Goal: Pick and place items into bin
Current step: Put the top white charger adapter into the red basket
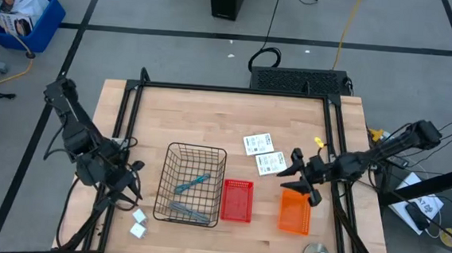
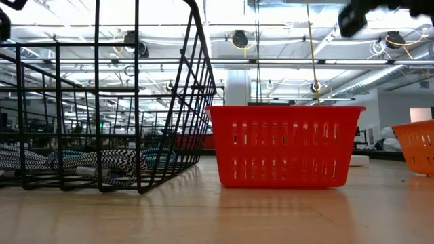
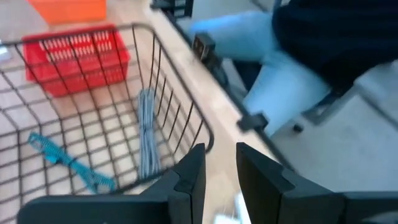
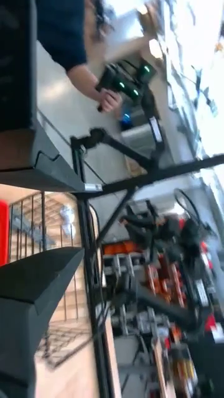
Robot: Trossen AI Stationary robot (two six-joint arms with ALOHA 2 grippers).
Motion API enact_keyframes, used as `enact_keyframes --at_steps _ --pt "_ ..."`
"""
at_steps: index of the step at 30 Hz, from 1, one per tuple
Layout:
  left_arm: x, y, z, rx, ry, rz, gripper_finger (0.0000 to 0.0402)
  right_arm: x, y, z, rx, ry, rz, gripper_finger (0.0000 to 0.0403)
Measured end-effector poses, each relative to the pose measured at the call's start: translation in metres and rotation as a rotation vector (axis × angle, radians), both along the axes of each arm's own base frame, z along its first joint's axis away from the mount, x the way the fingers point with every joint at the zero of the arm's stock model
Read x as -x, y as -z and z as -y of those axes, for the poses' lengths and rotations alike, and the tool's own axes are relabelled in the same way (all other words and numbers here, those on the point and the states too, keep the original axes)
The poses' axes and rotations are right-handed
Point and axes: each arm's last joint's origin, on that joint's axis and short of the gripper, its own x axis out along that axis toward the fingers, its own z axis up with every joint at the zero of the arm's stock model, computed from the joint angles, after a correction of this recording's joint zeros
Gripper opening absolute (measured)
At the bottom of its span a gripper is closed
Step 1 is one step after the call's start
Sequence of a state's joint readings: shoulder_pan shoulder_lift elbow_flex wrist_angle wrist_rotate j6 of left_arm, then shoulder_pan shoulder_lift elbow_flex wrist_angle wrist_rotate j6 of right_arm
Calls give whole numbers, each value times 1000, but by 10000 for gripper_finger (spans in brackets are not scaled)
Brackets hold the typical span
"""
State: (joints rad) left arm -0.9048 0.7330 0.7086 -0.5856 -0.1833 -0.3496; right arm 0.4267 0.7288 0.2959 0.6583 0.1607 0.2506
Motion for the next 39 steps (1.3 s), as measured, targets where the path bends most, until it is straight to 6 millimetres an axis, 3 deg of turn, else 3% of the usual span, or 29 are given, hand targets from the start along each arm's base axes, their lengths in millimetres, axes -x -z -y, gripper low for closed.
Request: enact_keyframes --at_steps 7,9,21,28,39 --pt "6 6 -2 -113 19 -9 93 25 34 12 -61 -3 137 149" --pt "7 7 -1 -123 28 -13 93 28 30 13 -84 -3 186 148" --pt "3 26 13 -199 -15 -157 93 24 44 11 -21 -4 49 152" --pt "-5 44 30 -370 92 -171 93 24 45 11 -18 -4 42 153" --pt "-17 64 55 -333 53 -250 93 24 46 11 -16 -4 38 153"
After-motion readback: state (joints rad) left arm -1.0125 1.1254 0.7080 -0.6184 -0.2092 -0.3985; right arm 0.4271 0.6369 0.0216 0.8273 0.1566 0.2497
